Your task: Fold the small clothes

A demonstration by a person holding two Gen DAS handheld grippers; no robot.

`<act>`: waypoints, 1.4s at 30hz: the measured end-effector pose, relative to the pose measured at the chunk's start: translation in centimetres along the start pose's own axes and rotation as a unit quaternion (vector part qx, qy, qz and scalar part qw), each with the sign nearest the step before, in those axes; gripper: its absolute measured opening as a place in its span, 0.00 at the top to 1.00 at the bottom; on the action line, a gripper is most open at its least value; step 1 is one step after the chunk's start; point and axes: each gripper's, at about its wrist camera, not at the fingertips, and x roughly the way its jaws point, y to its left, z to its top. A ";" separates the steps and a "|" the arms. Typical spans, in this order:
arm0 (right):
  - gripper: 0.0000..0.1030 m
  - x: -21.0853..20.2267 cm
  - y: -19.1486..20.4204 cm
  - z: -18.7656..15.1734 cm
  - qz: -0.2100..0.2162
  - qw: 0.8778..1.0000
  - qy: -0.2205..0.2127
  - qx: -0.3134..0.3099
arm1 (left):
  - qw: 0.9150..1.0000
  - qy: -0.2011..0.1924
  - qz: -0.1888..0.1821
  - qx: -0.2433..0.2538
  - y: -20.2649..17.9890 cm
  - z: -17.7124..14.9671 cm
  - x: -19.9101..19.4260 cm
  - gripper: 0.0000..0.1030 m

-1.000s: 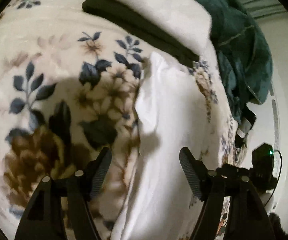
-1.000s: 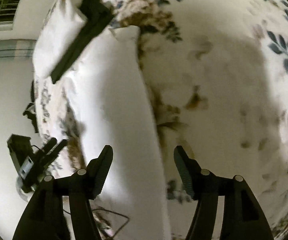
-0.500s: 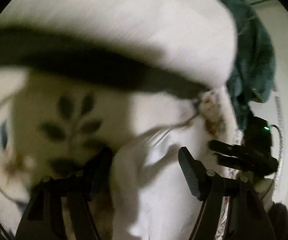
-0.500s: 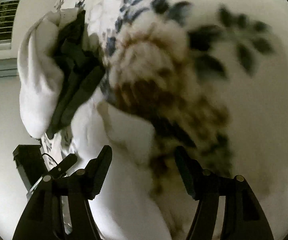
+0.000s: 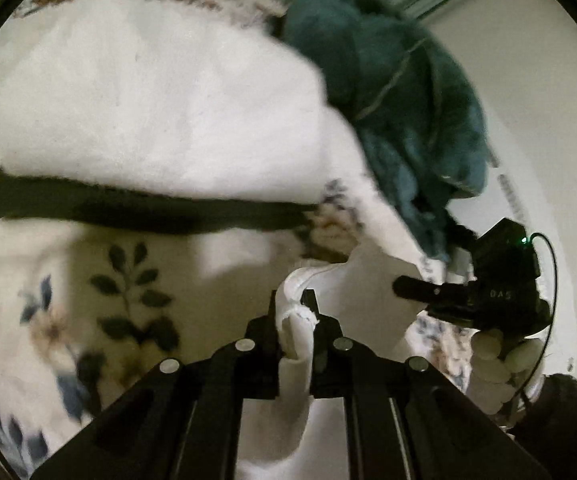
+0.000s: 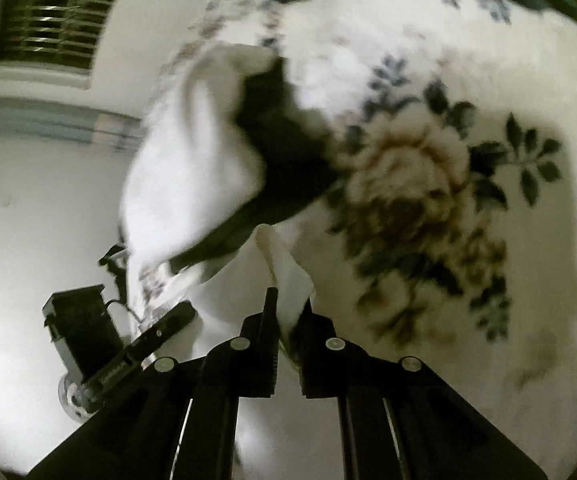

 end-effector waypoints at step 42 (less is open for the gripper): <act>0.43 -9.1 -3.8 -25.7 -0.128 0.985 0.083 0.077 | 0.981 0.063 0.160 -0.094 -5.1 -20.1 -12.4 0.14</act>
